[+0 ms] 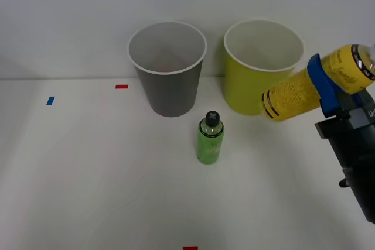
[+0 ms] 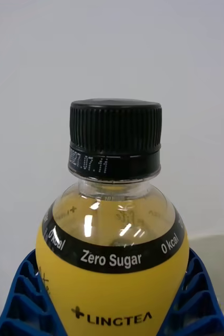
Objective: Put cans in the gray bin, plastic bottles in the light green bin
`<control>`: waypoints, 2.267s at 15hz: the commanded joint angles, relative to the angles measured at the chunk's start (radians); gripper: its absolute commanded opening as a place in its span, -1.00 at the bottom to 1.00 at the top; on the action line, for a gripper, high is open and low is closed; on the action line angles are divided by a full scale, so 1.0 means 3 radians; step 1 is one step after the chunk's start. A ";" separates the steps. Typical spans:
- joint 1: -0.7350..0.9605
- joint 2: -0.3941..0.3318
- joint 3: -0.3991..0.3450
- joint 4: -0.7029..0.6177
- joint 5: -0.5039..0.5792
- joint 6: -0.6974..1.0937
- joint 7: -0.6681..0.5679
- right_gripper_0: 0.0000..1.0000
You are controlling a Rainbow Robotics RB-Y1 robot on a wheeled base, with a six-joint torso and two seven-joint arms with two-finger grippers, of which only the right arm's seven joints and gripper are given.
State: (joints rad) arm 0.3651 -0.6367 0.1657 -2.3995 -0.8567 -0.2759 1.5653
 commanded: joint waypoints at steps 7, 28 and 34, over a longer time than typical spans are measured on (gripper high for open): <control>-0.1544 0.0409 -0.0603 0.1003 -0.0095 0.1165 -0.0089 -1.00; -0.2863 0.0481 -0.0246 0.2553 0.0003 0.1462 0.0013 0.43; -0.2853 0.0655 -0.0184 0.2553 0.0003 0.1319 0.0024 0.92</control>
State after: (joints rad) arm -0.4908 -0.4489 0.1055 -1.6341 -0.8561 0.1336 1.5709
